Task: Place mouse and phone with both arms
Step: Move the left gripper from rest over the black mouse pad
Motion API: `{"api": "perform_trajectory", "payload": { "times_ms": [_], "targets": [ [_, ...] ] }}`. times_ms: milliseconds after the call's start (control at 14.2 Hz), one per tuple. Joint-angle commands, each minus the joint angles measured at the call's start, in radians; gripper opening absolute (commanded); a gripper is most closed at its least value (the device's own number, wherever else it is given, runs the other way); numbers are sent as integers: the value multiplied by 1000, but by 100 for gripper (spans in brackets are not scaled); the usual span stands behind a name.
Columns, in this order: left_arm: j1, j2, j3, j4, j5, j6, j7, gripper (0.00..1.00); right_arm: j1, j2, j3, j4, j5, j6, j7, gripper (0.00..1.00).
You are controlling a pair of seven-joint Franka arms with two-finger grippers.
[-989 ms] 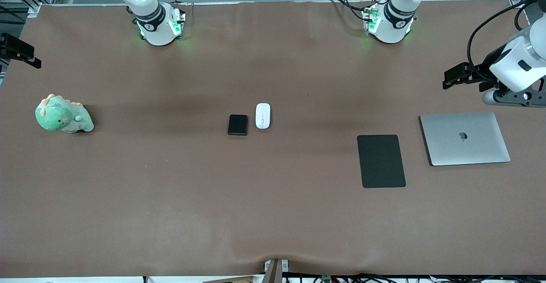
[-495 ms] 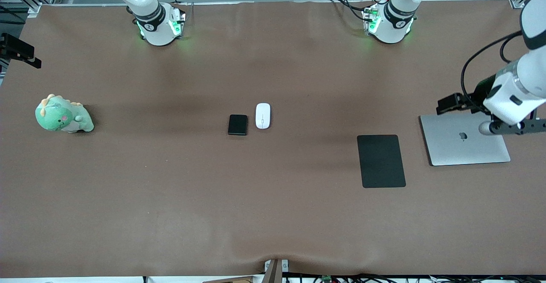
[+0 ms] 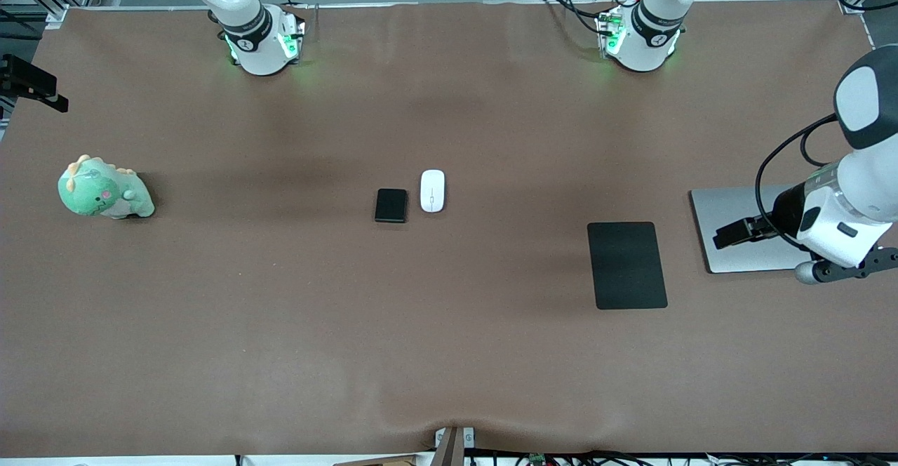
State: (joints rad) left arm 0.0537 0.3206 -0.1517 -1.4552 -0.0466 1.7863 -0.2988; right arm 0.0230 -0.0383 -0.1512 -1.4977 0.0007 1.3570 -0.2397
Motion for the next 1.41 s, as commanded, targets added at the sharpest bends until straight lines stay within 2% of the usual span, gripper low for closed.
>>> {"api": "perform_trajectory", "payload": {
  "times_ms": [0, 424, 919, 1201, 1343],
  "targets": [
    [-12, 35, -2, 30, -15, 45, -55, 100, -11, -17, 7, -13, 5, -4, 0, 100],
    [-74, 74, -9, 30, -9, 123, -167, 100, -11, -17, 7, -13, 4, -7, 0, 100],
    [-150, 80, -11, 29, -7, 122, -230, 100, -21, -15, 7, -13, 5, 0, 0, 100],
    [-219, 80, -12, 18, -7, 87, -296, 100, -21, -15, 7, -13, 5, -3, 0, 100],
    [-256, 80, -14, 16, -7, 13, -293, 100, -17, -15, 8, -13, 5, 4, 0, 100]
  ]
}}
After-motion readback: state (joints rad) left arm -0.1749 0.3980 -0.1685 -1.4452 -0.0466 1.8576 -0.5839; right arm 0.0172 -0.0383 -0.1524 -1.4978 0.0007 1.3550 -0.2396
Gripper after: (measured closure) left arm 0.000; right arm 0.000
